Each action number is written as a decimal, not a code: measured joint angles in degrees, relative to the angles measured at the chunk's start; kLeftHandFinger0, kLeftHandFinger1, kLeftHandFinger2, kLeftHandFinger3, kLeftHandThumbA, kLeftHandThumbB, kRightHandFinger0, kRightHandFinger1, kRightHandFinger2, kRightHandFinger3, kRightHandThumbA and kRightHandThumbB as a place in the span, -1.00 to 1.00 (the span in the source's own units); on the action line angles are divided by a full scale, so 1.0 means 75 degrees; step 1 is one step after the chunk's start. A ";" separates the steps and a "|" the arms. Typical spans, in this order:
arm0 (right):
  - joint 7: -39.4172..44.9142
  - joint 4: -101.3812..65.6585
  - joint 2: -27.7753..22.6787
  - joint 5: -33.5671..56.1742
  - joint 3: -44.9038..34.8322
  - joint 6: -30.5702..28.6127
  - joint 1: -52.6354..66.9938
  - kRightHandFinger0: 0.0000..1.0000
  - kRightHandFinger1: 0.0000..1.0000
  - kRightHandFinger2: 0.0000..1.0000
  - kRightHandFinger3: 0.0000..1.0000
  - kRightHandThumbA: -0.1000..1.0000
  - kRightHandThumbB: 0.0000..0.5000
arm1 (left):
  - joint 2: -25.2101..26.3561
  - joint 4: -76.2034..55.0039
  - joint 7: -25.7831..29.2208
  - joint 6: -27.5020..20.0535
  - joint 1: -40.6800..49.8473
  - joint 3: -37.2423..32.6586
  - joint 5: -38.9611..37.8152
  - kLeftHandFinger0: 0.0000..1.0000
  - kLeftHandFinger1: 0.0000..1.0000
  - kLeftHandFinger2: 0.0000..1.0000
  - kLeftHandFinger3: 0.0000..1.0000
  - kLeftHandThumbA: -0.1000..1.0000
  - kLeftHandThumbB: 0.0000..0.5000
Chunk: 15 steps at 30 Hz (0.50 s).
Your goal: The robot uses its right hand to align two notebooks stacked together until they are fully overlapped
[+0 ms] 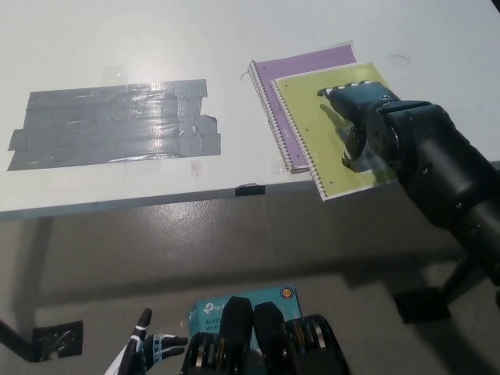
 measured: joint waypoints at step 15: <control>0.0619 -0.4216 -0.1982 0.0476 -0.1291 0.0059 0.1372 1.00 1.00 1.00 1.00 1.00 -0.29 | 0.0050 -0.0005 0.0002 0.0003 0.0034 0.0117 -0.0010 0.01 0.58 0.46 0.03 1.00 1.00</control>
